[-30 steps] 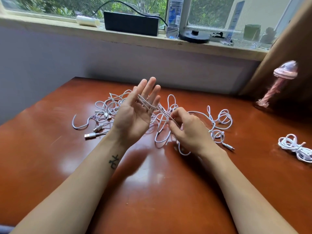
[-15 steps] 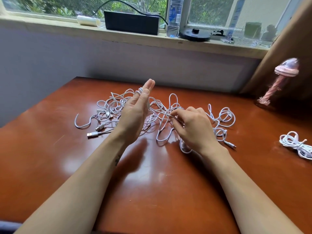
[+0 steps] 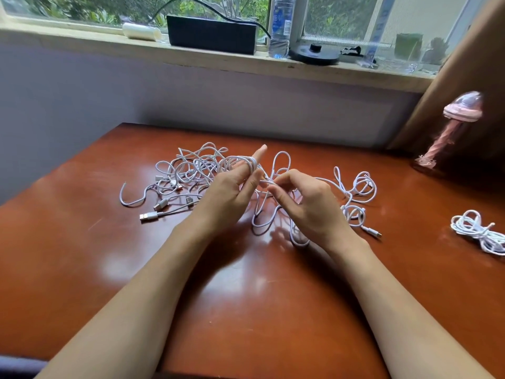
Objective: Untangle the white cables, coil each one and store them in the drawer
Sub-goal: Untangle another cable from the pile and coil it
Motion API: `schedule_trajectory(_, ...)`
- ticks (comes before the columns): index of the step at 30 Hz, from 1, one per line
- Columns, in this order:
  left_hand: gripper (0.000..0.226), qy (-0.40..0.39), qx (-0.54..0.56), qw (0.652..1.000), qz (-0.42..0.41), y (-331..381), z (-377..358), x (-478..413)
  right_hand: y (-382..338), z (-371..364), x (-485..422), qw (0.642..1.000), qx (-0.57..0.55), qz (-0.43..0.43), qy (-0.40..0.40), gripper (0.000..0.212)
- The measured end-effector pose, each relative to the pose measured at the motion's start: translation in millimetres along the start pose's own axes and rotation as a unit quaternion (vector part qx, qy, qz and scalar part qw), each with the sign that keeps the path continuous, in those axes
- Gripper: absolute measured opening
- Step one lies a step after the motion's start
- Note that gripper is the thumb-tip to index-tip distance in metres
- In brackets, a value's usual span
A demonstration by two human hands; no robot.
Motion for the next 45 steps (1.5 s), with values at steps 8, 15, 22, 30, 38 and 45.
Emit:
schedule_trajectory(8, 0.038, 0.039, -0.101, 0.993, -0.056, 2, 5, -4, -10, 10, -5, 0.996, 0.055, 0.057, 0.038, 0.012)
schedule_trajectory(15, 0.047, 0.097, -0.133, 0.983, -0.083, 14, 20, -1, -2, 11, -7, 0.994, 0.098, 0.033, 0.034, 0.02)
schedule_trajectory(22, 0.047, 0.111, -0.185, 0.972, -0.097, 17, 22, -1, 5, 23, -7, 0.986, 0.159, -0.017, 0.05, 0.028)
schedule_trajectory(30, 0.039, 0.13, -0.197, 0.968, -0.089, 21, 22, 0, -1, 30, -9, 0.988, 0.117, 0.021, 0.097, 0.013)
schedule_trajectory(38, 0.058, 0.047, -0.093, 0.993, -0.05, 15, 1, 1, 8, 44, -6, 0.981, 0.089, -0.037, 0.171, 0.022)
schedule_trajectory(45, 0.048, -0.001, 0.076, 0.997, -0.014, 26, -7, 7, 17, 48, -3, 0.973, 0.106, -0.101, 0.178, 0.038)
Point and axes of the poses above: each hand's wrist, its own x-axis away from the middle knuckle, its own z-axis out of the back of the hand, y = z × x, the point moved 9 cm from there along -x, towards the middle knuckle, and after that the axes turned 7 degrees about z, right-handed, at the moved point
